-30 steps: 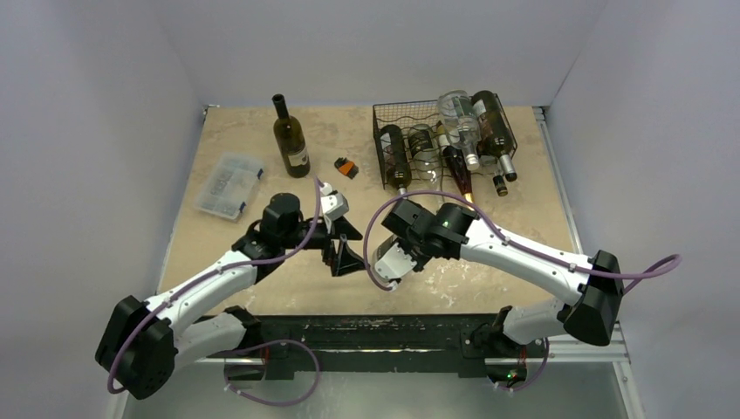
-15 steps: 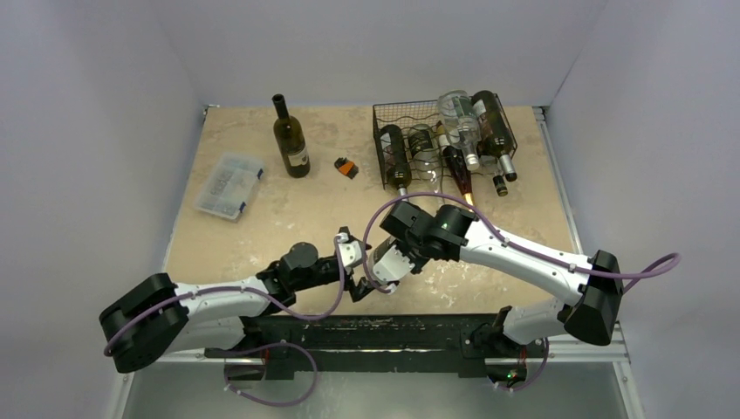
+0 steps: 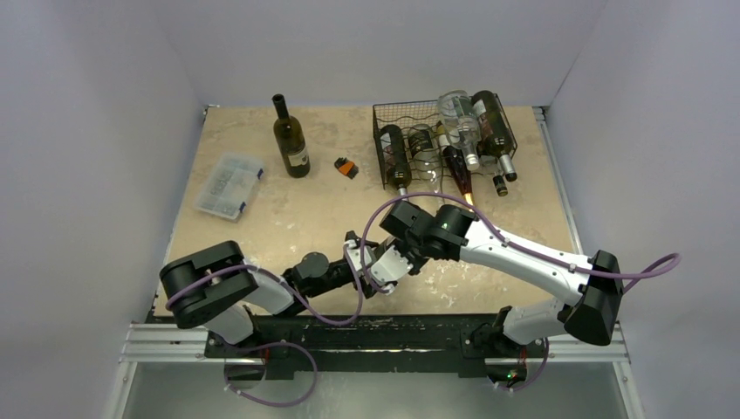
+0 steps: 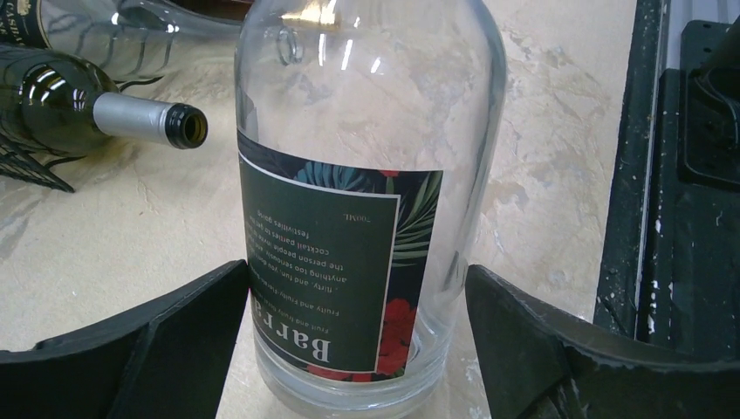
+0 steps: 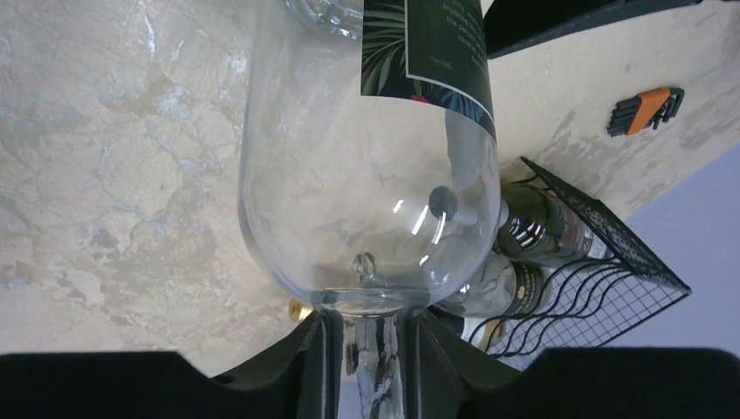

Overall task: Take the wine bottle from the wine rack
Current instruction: Place the wine bottle at the center of the board.

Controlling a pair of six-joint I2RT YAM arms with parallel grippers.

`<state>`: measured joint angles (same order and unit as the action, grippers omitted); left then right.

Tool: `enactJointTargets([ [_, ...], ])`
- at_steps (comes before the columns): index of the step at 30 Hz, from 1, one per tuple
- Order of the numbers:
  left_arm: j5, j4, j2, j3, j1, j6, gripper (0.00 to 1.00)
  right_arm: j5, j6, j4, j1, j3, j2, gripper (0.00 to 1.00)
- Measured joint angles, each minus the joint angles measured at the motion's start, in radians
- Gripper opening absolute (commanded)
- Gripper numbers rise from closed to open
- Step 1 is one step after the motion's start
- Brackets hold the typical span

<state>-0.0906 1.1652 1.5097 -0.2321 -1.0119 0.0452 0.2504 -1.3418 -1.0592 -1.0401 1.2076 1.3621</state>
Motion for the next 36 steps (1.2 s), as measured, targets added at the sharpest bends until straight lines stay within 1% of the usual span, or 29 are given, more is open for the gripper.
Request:
enactJointTargets([
  [2,-0.001,0.081,0.048,0.008,-0.002,-0.008,0.82,0.001,0.002,-0.004,0.001,0.0,0.0,0.23],
  [4,-0.002,0.128,0.077,0.012,-0.004,-0.012,0.79,0.001,0.003,-0.008,0.002,0.002,0.0,0.25],
  [7,-0.002,0.15,0.091,0.013,-0.005,-0.021,0.73,-0.006,0.007,-0.018,0.005,0.006,0.0,0.27],
  [10,-0.005,0.154,0.093,0.014,-0.008,-0.034,0.66,-0.019,0.015,-0.032,0.007,0.012,0.0,0.3],
  [14,-0.011,0.156,0.095,0.014,-0.012,-0.057,0.62,-0.043,0.031,-0.055,0.013,0.024,0.004,0.38],
  [16,-0.012,0.161,0.098,0.015,-0.012,-0.063,0.6,-0.051,0.036,-0.06,0.014,0.027,0.006,0.43],
  [18,-0.013,0.172,0.103,0.018,-0.013,-0.071,0.6,-0.064,0.048,-0.063,0.016,0.029,0.006,0.47],
  [30,0.01,0.227,0.174,0.032,-0.015,-0.079,0.59,-0.209,0.107,0.016,0.003,0.105,-0.006,0.6],
  [36,0.024,0.231,0.175,0.041,-0.017,-0.089,0.59,-0.279,0.138,0.02,0.002,0.124,-0.006,0.76],
])
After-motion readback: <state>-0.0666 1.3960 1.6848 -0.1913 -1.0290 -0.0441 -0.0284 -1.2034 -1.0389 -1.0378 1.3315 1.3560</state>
